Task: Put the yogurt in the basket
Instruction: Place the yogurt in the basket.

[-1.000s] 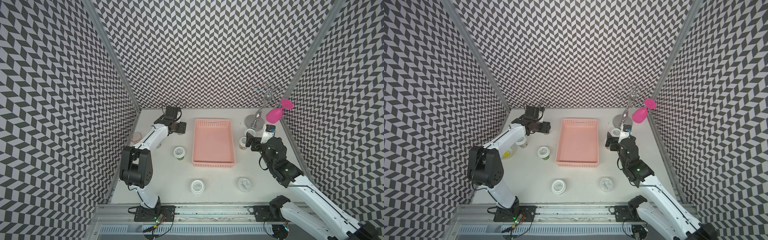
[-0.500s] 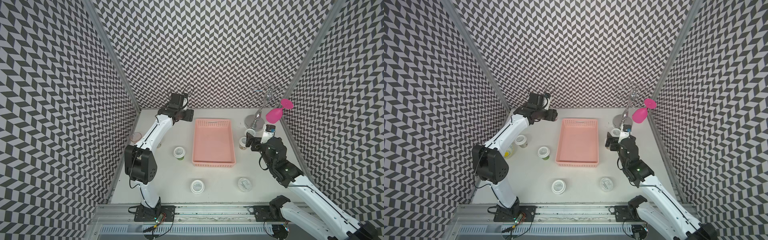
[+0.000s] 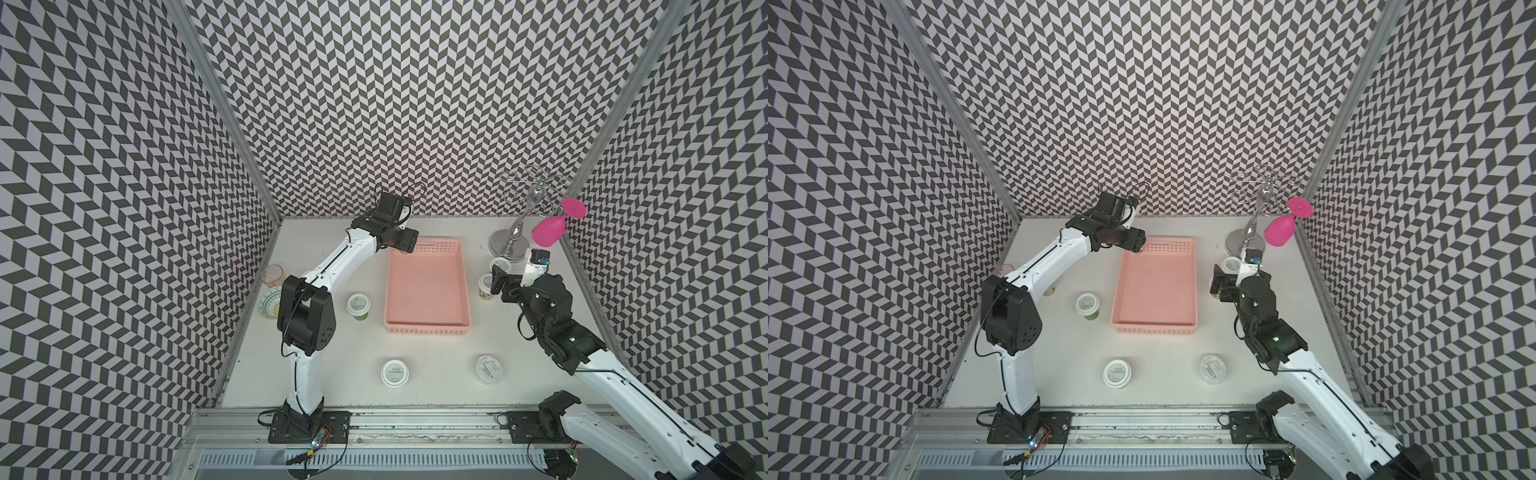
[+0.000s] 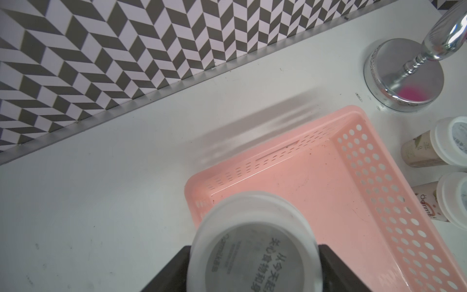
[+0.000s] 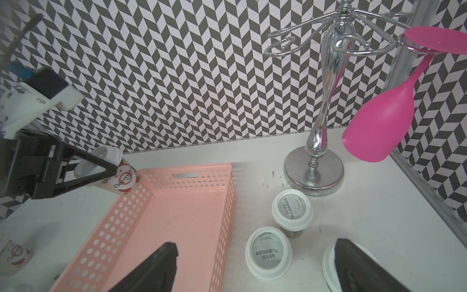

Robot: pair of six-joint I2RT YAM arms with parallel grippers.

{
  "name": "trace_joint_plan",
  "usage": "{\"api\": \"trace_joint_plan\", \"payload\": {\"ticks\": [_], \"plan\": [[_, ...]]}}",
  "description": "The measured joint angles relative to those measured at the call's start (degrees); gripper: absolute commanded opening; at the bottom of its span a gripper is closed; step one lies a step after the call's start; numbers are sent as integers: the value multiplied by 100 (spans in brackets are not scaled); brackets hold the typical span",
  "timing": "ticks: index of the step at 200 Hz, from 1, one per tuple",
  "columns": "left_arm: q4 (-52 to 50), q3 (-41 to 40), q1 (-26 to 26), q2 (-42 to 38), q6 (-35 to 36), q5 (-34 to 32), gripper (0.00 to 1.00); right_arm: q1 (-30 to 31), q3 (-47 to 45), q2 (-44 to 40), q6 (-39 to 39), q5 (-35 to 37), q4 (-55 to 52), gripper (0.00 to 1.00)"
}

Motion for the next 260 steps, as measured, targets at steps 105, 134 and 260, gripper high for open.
{"api": "trace_joint_plan", "payload": {"ticks": [105,134,260], "plan": [[-94,181,-55,872,0,-24,77,0,0,20,2,-2,-2,100],[-107,234,-63,986,0,-74,77,0,0,20,0,-2,0,100],[-92,240,-76,1270,0,-232,89,0,0,20,0,-2,0,100]]}}
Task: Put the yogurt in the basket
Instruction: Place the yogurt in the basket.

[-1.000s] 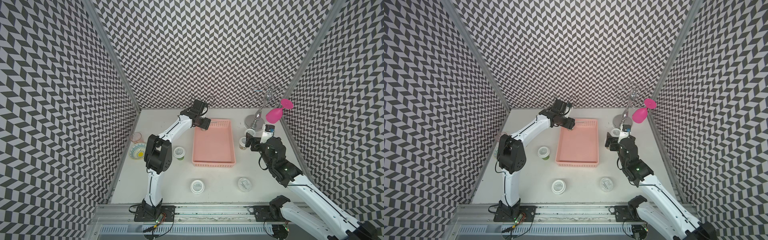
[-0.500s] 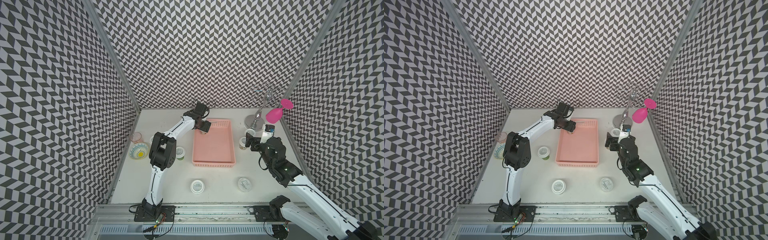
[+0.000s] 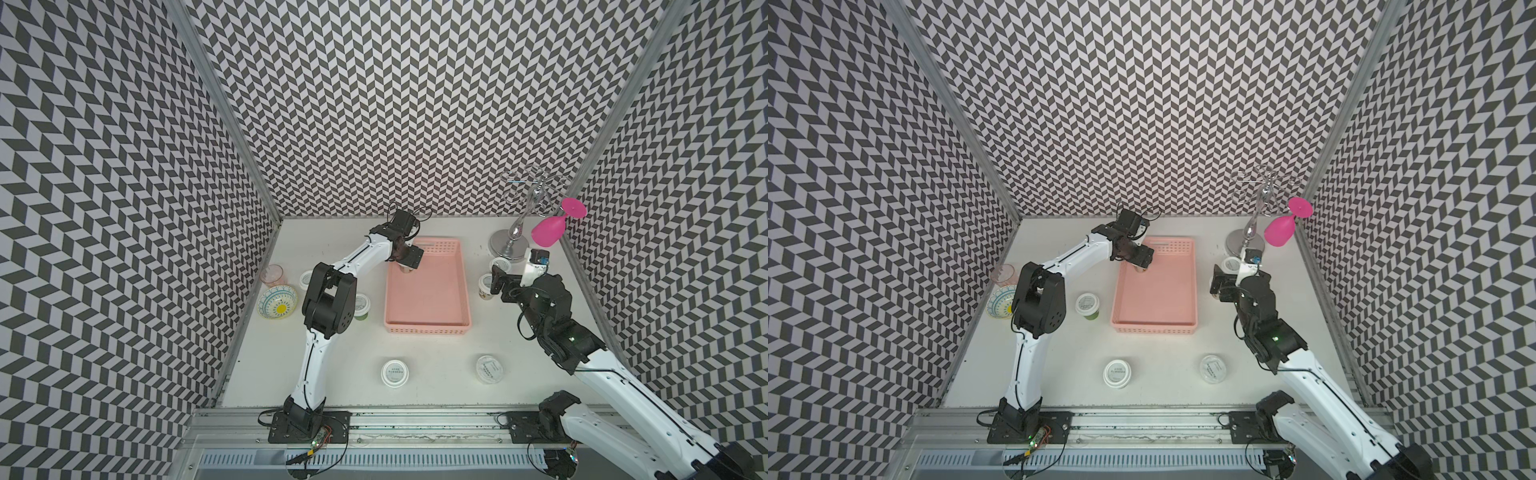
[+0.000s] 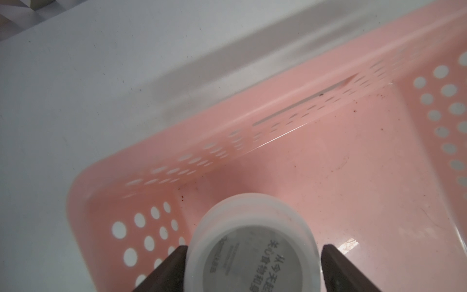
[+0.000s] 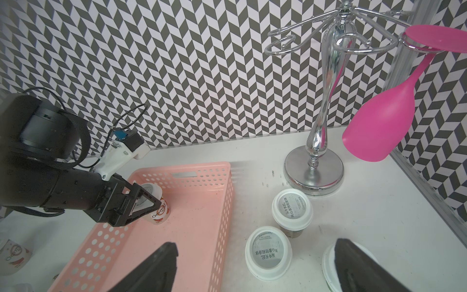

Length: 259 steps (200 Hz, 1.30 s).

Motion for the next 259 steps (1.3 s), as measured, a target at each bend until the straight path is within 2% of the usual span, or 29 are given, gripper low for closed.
{"api": "trace_joint_plan", "payload": {"ticks": [69,138,215,259], "plan": [[-20,-4,-26,-111,0,-68,97,0,0,0,0,0,0,100],[44,-221,-76,-1069,22,-212,100,0,0,50,4,15,-2,100],[369,-1593,-70,-2463,92,-444,100,0,2,507,79,92,-79,100],[785,-2542,166,-3460,162,-400,100,-2,168,938,238,190,-293,100]]}}
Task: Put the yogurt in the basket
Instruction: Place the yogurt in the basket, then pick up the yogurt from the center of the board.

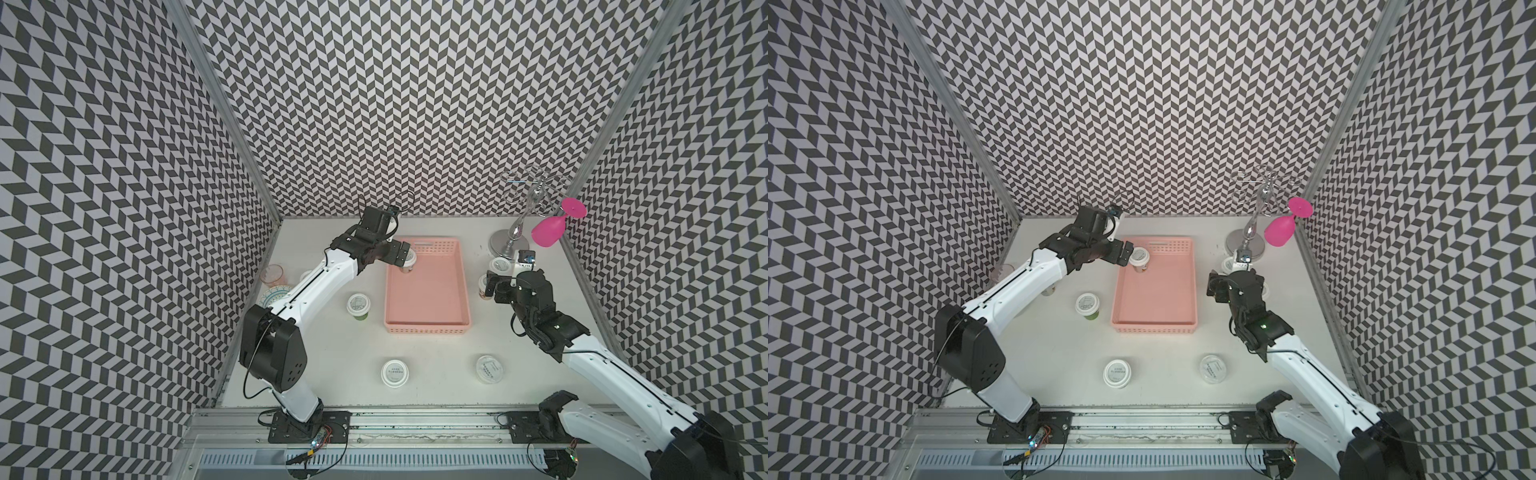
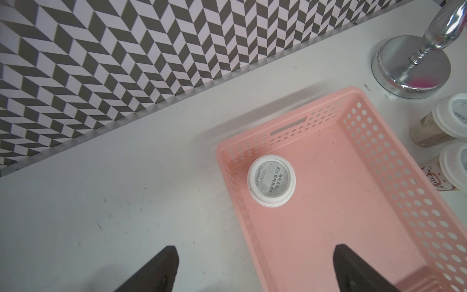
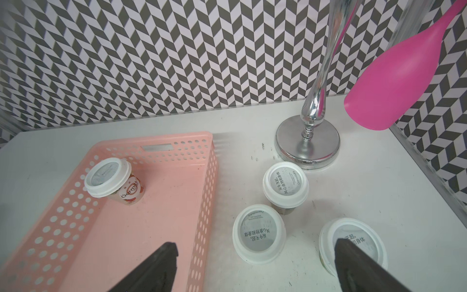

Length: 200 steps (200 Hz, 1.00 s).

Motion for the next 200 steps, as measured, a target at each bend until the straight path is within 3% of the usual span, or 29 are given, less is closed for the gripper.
{"api": "trace_joint_plan", "payload": {"ticks": [53,124,200], "plan": [[643,-1244,614,-1130,46,310,100,0,509,673,293,85,-424,100],[1287,-2271,1204,-1932,179,892,100,-17,920,1329,505,107,-745,98],[1574,-2551,2015,-2094,164,1318,100,-350,1646,2267,745,-61,-1364,95]]}}
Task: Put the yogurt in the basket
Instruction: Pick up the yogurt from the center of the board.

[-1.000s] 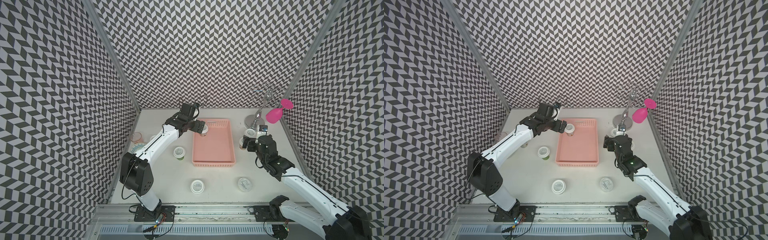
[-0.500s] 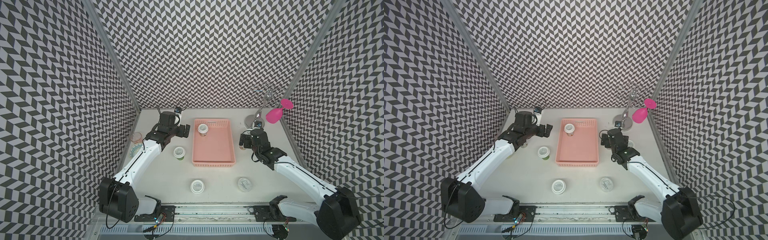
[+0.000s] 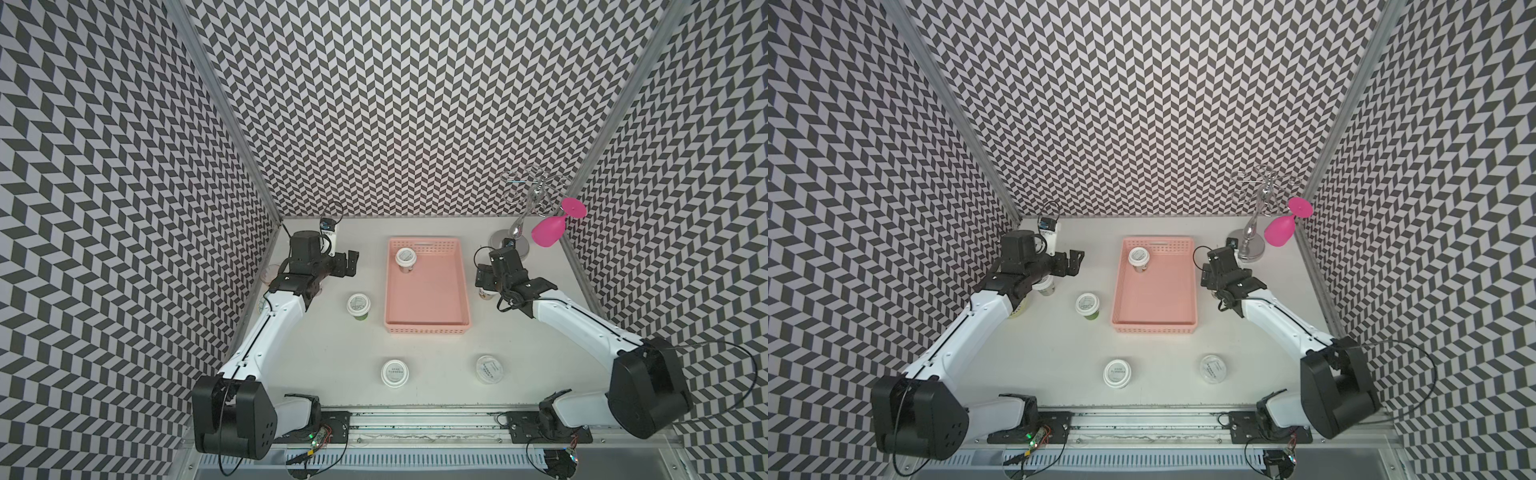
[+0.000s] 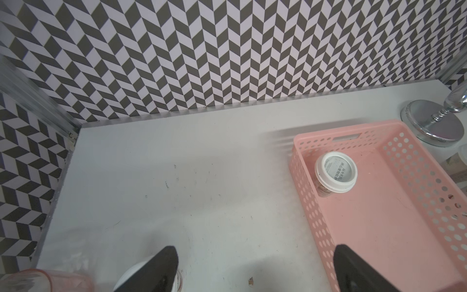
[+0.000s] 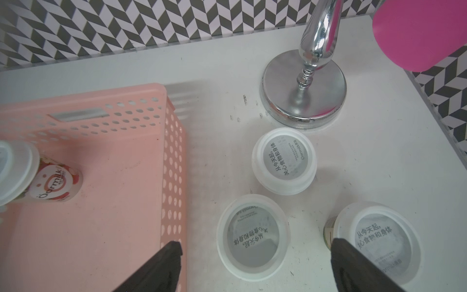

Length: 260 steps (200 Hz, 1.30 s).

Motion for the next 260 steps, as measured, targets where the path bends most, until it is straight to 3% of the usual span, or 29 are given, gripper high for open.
{"api": "trace_joint_plan", "payload": {"ticks": [63,260], "plan": [[79,0,31,-59,-2,168,100,-136,734,789,24,-525,-612,94],[144,-39,149,-98,-28,308,100,-264,664,1244,11,-828,-798,95]]}}
